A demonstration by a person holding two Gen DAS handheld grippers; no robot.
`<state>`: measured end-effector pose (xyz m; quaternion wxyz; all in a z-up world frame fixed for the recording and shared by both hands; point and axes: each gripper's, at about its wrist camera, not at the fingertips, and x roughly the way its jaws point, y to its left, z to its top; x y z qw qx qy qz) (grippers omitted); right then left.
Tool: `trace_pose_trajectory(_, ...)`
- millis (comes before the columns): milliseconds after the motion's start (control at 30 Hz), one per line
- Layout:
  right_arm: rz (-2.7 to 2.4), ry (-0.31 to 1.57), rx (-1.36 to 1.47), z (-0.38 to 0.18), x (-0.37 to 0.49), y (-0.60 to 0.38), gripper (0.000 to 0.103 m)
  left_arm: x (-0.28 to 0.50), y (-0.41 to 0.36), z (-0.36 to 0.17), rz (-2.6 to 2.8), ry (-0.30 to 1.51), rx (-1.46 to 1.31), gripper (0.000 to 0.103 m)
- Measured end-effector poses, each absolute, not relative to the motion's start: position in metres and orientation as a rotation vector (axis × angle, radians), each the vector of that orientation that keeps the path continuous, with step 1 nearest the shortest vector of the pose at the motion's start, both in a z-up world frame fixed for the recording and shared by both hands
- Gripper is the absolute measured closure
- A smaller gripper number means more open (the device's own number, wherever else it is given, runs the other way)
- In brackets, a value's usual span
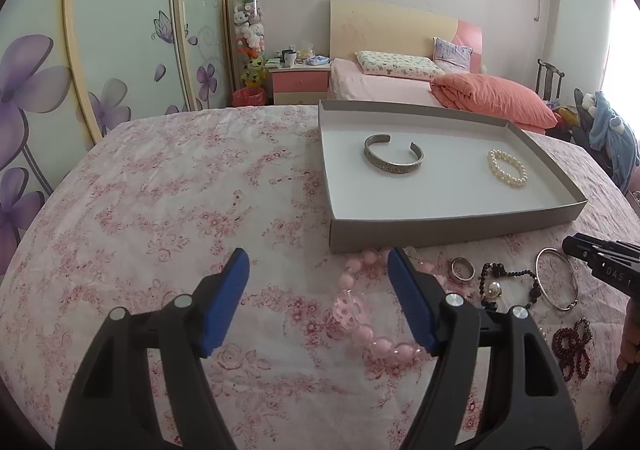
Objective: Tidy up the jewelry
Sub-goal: 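Grasp the small grey pearl piece with the right tool while the left tool approaches the pink bracelet, then close the left tool on the pink beaded bracelet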
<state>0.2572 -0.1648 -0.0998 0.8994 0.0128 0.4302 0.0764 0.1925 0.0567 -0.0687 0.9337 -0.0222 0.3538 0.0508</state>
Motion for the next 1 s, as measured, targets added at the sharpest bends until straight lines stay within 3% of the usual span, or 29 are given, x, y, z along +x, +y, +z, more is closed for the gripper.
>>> trace_pose_trajectory(100, 0.144, 0.89, 0.003, -0.1, 0.257, -0.162, 0.089, 0.193, 0.056, -0.069, 0.105, 0.725, -0.044, 0.032)
trace_pose_trajectory(667, 0.058, 0.891, 0.023, -0.098, 0.22, -0.198, 0.089, 0.196, 0.055, -0.073, 0.103, 0.75, -0.032, 0.031)
trace_pose_trajectory(1000, 0.058, 0.892, 0.025, -0.098, 0.217, -0.201, 0.089, 0.199, 0.05, -0.082, 0.069, 0.852, -0.019, 0.032)
